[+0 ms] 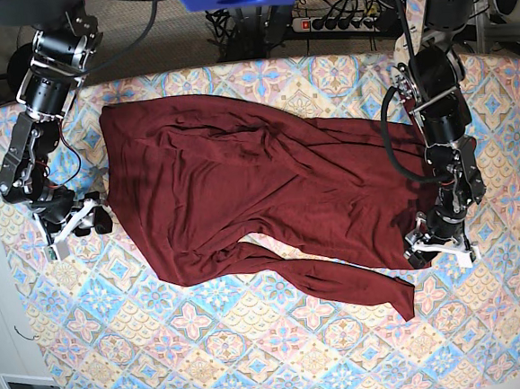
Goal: Layout the t-shirt on the table in an organized manner, then fold the t-shirt properly
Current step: 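Drag the grasped shirt with the left gripper toward the hem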
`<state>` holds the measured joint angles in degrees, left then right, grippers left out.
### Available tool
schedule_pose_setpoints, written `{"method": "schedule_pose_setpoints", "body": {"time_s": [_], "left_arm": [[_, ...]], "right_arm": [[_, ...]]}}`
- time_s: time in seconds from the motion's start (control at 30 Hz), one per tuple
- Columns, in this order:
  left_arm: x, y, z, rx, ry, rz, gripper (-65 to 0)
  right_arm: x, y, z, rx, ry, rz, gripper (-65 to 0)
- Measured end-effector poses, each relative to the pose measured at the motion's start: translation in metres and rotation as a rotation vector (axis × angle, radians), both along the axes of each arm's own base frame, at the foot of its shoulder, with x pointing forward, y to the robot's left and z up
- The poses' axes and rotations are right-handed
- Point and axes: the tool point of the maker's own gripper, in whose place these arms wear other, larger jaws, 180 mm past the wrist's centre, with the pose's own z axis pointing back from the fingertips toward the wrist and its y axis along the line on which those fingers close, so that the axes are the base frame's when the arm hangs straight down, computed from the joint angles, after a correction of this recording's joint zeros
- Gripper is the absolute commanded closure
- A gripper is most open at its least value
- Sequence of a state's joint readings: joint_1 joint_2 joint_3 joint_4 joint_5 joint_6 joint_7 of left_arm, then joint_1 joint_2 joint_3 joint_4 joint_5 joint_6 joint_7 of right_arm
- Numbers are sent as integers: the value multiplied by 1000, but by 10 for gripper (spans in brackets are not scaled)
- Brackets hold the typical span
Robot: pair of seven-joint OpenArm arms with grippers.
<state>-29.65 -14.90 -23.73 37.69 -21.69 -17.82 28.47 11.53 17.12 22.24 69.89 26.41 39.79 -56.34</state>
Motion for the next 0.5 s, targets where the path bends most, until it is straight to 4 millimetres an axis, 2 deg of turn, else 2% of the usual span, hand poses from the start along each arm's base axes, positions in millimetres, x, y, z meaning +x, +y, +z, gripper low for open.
{"method": "schedule_pose_setpoints", "body": {"time_s": [0.07,0.13,0.2,0.27,0.33,0.4,0.5], "left_arm": [[1,-13,-5,37,21,-42,-299],[0,-30,-13,106,54,-123,-287],[1,-48,-16,130,58,-184,-207],[0,-57,-19,149,69,-224,-86],[-1,-54,-19,150,71,-218,0],[-3,-42,-19,158,76,-201,0],[-5,-21,-15,187,79,-173,0]], "right_arm": [[7,0,-2,11,8,-11,-325],[22,3,7,36,-36,-17,-325],[27,2,11,21,-50,-15,-326],[19,-5,-3,-42,5,-10,-326],[5,-13,-21,-109,92,-2,-327],[7,-8,-23,-151,106,35,-327],[49,24,8,-163,-28,131,-327]]}}
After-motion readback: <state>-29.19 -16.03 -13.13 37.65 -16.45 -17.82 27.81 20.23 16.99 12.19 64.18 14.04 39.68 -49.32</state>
